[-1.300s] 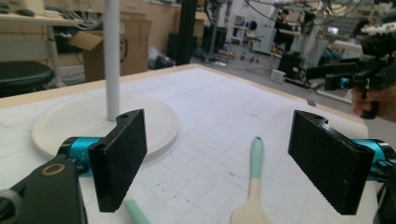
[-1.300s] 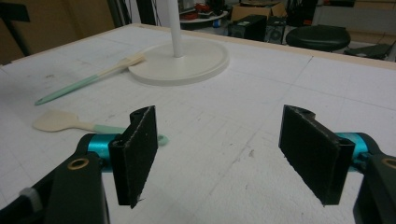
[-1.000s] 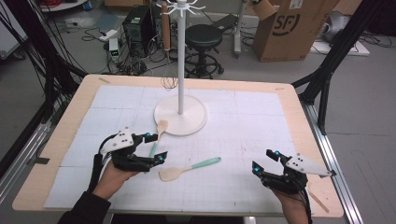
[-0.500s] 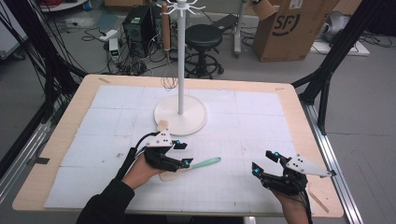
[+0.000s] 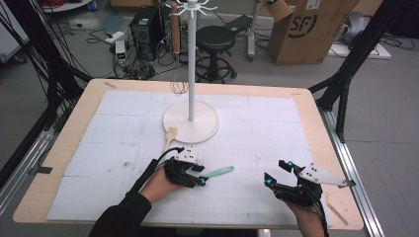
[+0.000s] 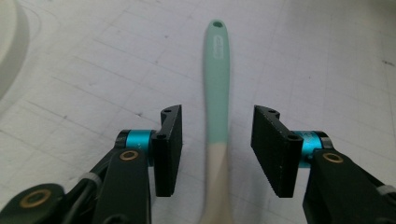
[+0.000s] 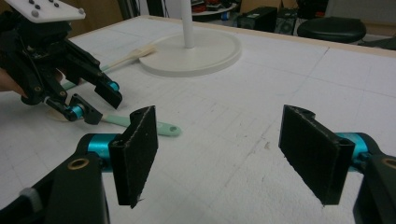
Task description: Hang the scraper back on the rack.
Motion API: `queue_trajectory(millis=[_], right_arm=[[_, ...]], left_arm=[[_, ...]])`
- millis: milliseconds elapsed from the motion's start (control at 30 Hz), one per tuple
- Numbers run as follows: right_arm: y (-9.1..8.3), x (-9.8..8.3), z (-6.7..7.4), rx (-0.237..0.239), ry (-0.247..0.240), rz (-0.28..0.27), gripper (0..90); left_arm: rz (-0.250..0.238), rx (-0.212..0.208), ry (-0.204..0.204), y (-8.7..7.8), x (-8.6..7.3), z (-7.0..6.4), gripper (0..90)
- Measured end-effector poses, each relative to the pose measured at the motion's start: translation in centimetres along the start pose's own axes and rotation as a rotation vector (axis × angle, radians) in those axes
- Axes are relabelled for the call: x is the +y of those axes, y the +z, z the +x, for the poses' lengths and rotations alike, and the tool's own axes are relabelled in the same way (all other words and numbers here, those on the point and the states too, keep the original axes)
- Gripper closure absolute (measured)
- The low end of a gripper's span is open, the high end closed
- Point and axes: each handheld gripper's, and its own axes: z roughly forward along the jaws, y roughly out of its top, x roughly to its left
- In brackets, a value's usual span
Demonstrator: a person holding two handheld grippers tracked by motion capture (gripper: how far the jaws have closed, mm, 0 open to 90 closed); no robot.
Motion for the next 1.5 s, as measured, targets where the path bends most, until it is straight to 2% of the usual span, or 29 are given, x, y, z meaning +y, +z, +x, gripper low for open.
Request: queue_trajectory(millis=[33,100,167,367,800,900,967,1133,1300,1500], right_arm=[[0.0,0.0,0.0,0.000,0.000,0.000,27.5],[0.0,0.0,0.0,-0.001,0.001,0.001,27.5],[0.0,0.0,0.0,-0.004,0.005,0.004,27.5],[0.5,-0.1,0.1,0.002,-0.004,0.011,27.5],[0.8,-0.3,0.1,0.009,0.008,0.017,27.5],[1.0,-0.4,0.2,0.010,0.014,0.020,27.5],[1.3,-0.6,0.3,0.019,0.012,0.025,27.5],[2.3,-0.9,0.8,0.042,0.035,0.028,27.6],[3.6,-0.7,2.0,0.098,0.037,0.031,27.6],[5.4,0.3,3.4,0.191,0.073,0.000,27.6]], left_arm=[[0.002,0.011,0.015,0.0,0.0,-0.1,56.3],[0.006,0.020,0.015,0.0,0.1,-0.2,59.2],[0.018,0.040,0.037,-0.1,0.1,-0.2,66.5],[0.018,0.041,0.068,0.0,0.0,-0.4,79.3],[0.004,0.057,0.051,-0.2,-0.1,-0.6,80.7],[-0.021,0.058,0.038,-0.5,0.0,-0.6,80.7],[-0.065,0.061,0.025,-1.0,0.2,-0.7,80.7],[-0.137,0.073,0.030,-2.4,0.6,-0.9,80.7],[-0.207,0.084,0.035,-3.7,0.9,-1.3,80.7],[-0.295,0.072,0.048,-4.9,1.2,-2.4,80.6]])
